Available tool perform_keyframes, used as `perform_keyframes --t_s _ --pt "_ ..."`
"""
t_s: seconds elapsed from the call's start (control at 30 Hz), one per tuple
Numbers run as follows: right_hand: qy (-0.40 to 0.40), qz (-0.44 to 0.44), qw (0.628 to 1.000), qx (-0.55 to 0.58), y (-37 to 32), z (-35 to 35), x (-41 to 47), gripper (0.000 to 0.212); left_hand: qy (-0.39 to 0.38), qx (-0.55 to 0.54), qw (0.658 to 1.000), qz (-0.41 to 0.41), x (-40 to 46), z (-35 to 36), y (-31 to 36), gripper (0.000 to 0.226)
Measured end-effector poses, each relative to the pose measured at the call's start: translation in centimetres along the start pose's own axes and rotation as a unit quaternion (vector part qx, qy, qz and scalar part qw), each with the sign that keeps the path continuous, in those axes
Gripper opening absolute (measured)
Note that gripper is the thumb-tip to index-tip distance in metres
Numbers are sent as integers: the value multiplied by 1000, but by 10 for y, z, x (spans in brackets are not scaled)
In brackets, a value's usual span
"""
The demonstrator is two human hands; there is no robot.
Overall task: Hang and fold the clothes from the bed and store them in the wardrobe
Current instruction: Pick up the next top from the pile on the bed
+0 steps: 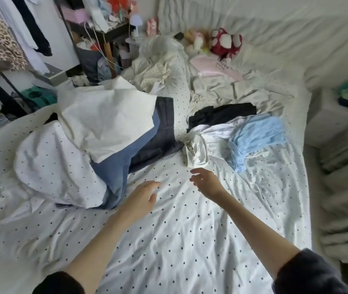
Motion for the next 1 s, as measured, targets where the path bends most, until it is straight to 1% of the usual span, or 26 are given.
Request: perform_keyframes --t_s 0.07,0.2,0.3,0.4,0.47,0.5,0.6,0.67,0.77,0.83,0.9,1.0 --pt "9 30 999 -41 20 -1 34 31 -40 28 999 -4 37 23 -11 47" --pt "25 41 989 -143 42 9 94 41 -89 125 988 -13 89 60 -40 55" --pt "46 18 964 -262 50 22 130 53 -119 180 976 -21 117 87 -68 59" --pt "61 23 946 -317 57 33 160 63 -164 199 966 -23 130 112 -97 62" --pt "65 50 941 -327 61 37 177 64 -178 200 963 -19 134 121 -110 65" --pt "76 61 938 -332 61 35 180 58 -180 197 963 -17 134 122 -111 66" --pt "122 94 943 -296 61 28 183 25 -197 184 963 -16 134 120 -109 65" --pt "126 92 952 -264 60 26 175 14 -213 171 962 -20 133 114 -106 63" --pt "134 31 960 -243 48 26 142 16 -218 139 966 -26 123 102 -96 59" --pt "145 -9 964 -223 40 24 113 18 -190 82 978 -26 115 90 -83 57" --pt "149 -27 969 -195 34 18 86 16 -148 16 988 -25 107 75 -65 57" --pt "152 -59 970 -181 19 1 45 16 -87 -8 996 23 97 52 -26 59"
Point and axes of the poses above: each hand's wrist, its own x-axis towards the middle knuckle, its own z-axis out of the palm, y = z × x, the point moved 6 cm from there along x, towards the middle knuckle, and after that the axes turned 4 degrees about -x, right-handed, at the moved point
